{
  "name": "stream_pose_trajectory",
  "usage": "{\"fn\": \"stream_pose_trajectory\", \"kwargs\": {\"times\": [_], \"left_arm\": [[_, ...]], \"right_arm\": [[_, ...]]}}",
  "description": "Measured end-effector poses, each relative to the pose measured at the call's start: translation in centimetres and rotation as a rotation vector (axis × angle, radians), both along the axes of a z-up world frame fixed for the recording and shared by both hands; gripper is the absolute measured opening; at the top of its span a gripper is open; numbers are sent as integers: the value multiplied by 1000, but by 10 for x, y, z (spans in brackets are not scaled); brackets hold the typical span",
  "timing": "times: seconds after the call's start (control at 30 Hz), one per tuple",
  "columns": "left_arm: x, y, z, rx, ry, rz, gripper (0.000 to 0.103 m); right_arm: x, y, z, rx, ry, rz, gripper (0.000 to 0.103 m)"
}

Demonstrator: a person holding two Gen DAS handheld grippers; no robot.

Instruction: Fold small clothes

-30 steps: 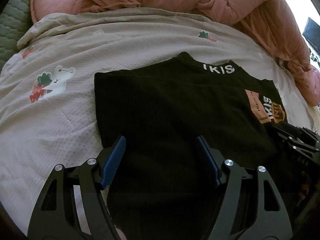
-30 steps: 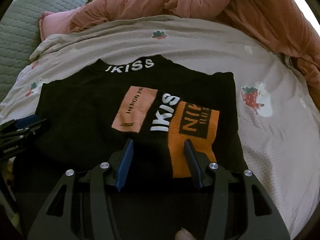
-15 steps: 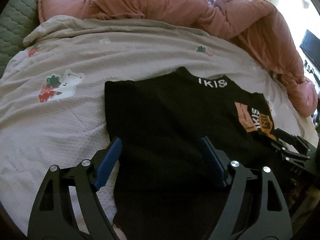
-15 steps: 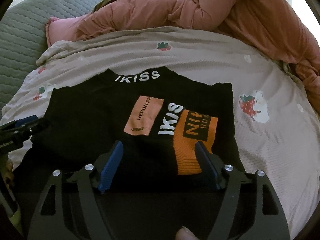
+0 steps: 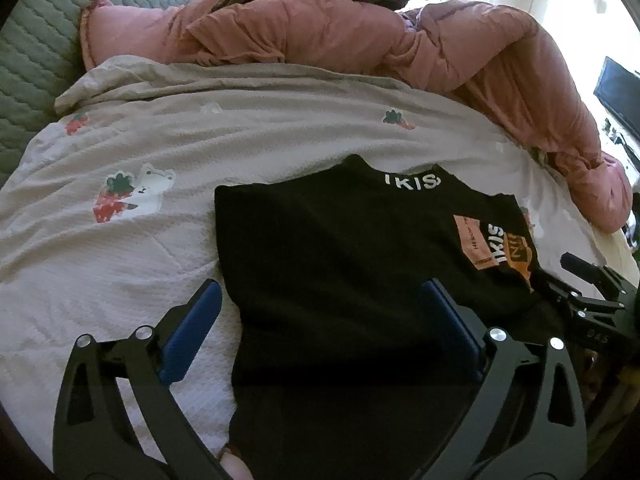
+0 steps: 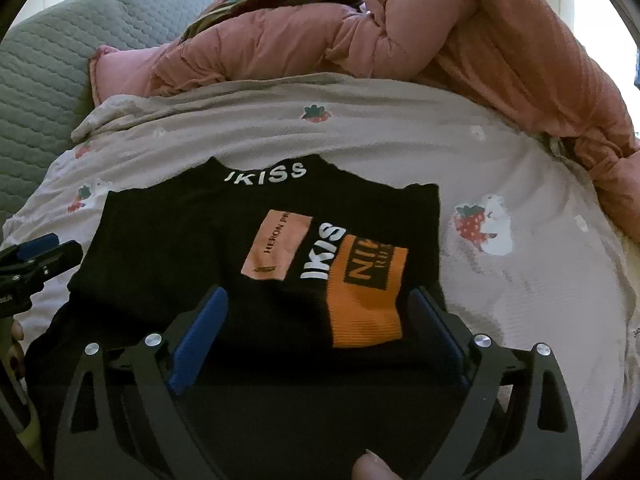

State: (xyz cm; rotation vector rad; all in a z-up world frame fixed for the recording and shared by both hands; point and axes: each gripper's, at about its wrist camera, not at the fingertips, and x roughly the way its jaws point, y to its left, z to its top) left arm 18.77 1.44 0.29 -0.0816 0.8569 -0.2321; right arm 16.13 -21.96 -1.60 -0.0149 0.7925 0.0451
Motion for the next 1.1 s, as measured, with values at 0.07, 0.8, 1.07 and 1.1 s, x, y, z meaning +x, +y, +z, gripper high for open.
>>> {"fn": "stream_pose_trajectory", "kwargs": {"times": [0.07, 0.8, 1.07, 1.1], "left_arm": [[-3, 1, 2, 0, -8, 7, 93], [-58, 44, 5, -21, 4, 114, 93], [-79, 51, 11, 0, 5, 138, 93], [-81, 51, 11, 5, 5, 139, 93]], "right_arm": [[-3, -2, 3, -1, -6, -3, 93], [-37, -19, 30, 20, -64, -20, 94], [-56, -27, 40, 24, -85, -27, 94], [-59, -29, 41, 26, -87, -27, 94]]}}
